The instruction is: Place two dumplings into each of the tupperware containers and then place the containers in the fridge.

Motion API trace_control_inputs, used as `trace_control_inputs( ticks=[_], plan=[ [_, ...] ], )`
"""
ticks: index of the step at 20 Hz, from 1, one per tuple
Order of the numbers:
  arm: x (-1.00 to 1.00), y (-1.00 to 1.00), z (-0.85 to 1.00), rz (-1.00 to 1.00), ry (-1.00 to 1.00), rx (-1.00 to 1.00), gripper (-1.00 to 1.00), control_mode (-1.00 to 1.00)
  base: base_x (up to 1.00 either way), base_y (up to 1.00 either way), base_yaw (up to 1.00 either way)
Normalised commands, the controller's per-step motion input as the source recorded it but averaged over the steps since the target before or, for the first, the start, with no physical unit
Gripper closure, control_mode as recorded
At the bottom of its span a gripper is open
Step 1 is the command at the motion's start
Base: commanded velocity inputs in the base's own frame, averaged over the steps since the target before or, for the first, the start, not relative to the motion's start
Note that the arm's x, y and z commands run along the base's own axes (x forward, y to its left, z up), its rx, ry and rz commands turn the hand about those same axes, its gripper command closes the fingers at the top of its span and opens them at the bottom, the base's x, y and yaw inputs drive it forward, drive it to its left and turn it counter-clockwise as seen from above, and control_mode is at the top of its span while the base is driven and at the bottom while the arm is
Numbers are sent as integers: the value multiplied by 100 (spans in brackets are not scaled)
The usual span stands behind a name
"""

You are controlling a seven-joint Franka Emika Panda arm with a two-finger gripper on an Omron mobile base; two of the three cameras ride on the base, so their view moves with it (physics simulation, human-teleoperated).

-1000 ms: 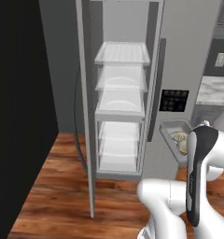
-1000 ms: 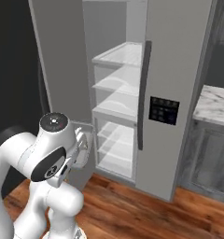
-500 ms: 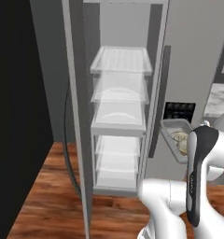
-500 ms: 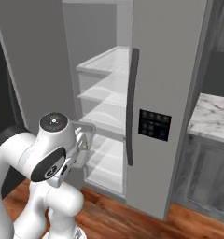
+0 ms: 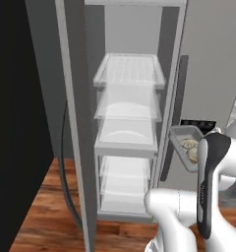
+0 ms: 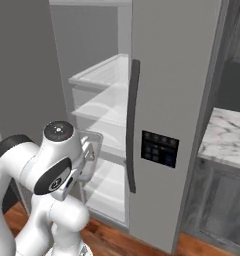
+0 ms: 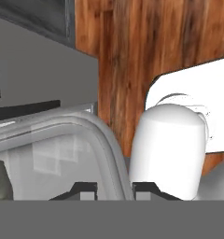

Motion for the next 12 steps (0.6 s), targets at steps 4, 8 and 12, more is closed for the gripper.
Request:
trace_control_inputs(
  ticks=[4,8,12],
  plan=[
    [0,0,0,0,0,0,100,100,56,54,0],
    [0,0,0,0,0,0,100,100,80,25,0],
    [0,0,0,0,0,0,100,100,77,-33,0]
  ],
)
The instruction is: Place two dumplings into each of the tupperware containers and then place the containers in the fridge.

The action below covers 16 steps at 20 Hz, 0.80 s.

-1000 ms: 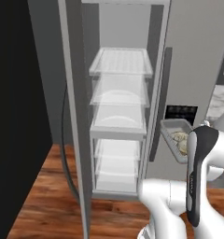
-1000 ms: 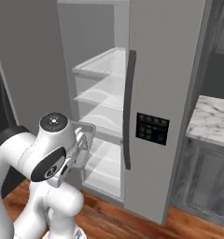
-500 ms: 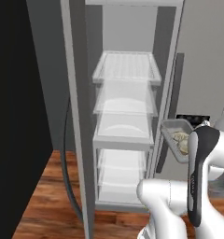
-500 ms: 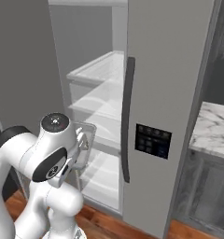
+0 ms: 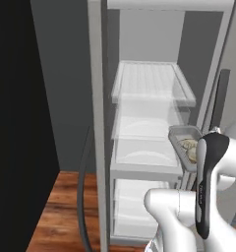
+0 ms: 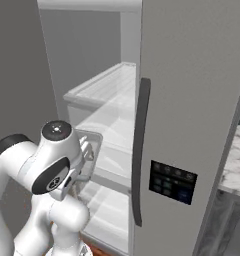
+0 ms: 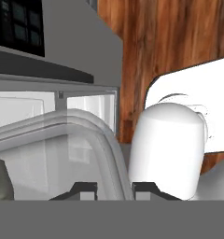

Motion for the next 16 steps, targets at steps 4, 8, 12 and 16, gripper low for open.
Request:
trace_control_inputs(
  ticks=[4,8,12,16],
  plan=[
    [0,0,0,0,0,0,100,100,55,-35,0],
    [0,0,7,0,-4,0,100,-100,3,-4,0],
    [18,8,32,0,-25,0,100,-100,0,0,0],
    [55,11,50,-1,-29,0,100,-100,0,0,0]
  ],
)
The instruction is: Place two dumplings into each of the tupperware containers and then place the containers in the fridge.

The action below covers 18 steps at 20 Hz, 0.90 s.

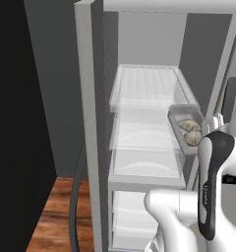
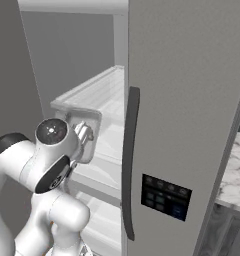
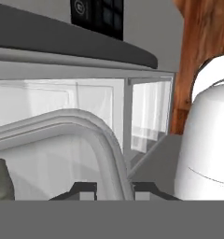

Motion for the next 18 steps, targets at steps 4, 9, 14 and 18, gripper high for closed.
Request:
trace_control_inputs(
  ticks=[4,9,14,18],
  plan=[
    [57,38,87,-8,-8,-4,100,-100,0,0,0],
    [86,47,67,-13,-3,-5,100,-100,0,0,0],
    [97,15,39,-11,-1,0,100,-100,0,0,0],
    [96,-28,23,-9,15,5,100,-100,0,0,0]
  ],
)
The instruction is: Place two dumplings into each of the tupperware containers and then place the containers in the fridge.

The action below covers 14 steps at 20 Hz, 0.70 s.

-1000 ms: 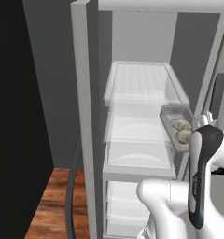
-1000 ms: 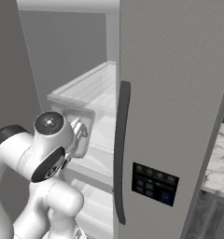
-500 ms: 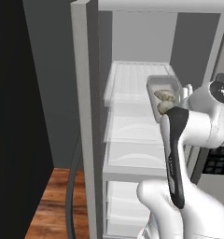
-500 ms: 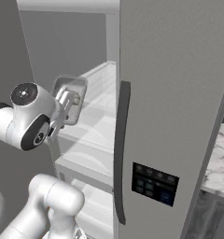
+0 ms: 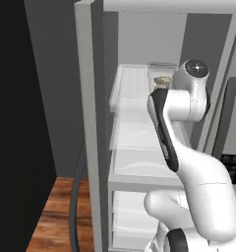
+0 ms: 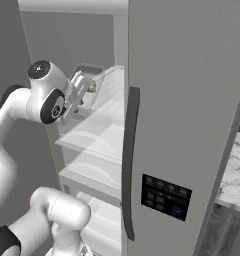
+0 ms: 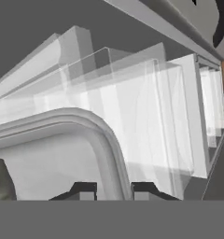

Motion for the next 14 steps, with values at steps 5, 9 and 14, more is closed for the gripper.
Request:
trace_control_inputs(
  ticks=[5,9,14],
  plan=[
    [100,-12,3,-2,10,10,100,-100,0,0,0],
    [93,0,-1,0,6,3,100,-100,0,0,0],
    [94,0,-24,0,10,0,100,-100,0,0,0]
  ],
)
